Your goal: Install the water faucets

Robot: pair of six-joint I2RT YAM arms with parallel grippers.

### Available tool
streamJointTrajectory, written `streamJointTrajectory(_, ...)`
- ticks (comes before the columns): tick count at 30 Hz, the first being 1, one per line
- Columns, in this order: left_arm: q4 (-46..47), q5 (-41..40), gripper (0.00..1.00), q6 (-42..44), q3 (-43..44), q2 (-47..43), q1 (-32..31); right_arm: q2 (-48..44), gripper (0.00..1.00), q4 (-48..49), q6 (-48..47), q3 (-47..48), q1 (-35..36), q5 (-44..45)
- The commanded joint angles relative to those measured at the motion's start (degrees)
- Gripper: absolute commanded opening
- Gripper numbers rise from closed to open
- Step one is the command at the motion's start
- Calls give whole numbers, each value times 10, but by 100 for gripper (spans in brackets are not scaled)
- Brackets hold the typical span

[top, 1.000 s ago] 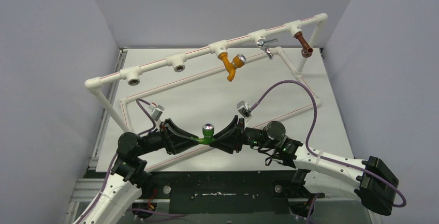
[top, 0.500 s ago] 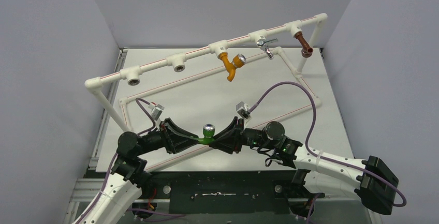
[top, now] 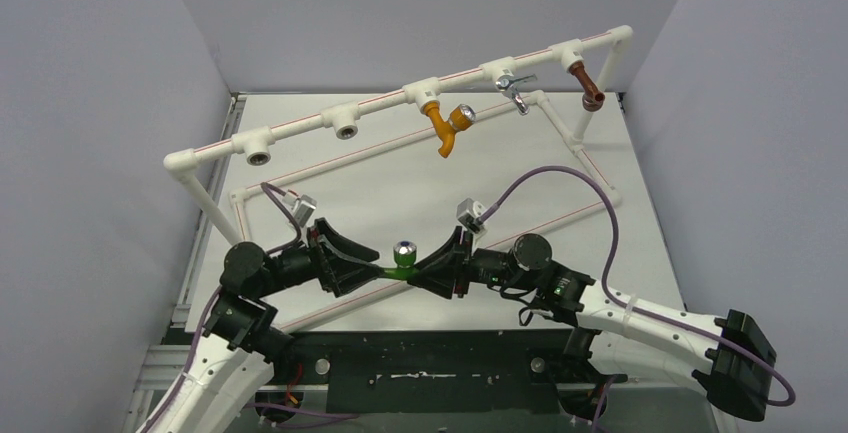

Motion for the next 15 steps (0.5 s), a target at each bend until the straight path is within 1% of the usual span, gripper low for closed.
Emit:
streamJointTrajectory(1,-127,-64,70,111,93,10,-2,-37,0,-43,-57,58,5,34)
streamJointTrajectory(6,-251,-165,71,194,195,32,-2,-53,0,-111,-105,96,6,64)
streamJointTrajectory(8,-285,-200,71,224,233,44,-2,-52,0,-136,-126,114,7,79)
streamJointTrajectory(12,-330,-264,71,271,304,74,-2,-45,0,-176,-169,149,15,131)
streamJointTrajectory(15,-350,-341,71,299,353,95,-2,-34,0,-201,-211,175,33,183)
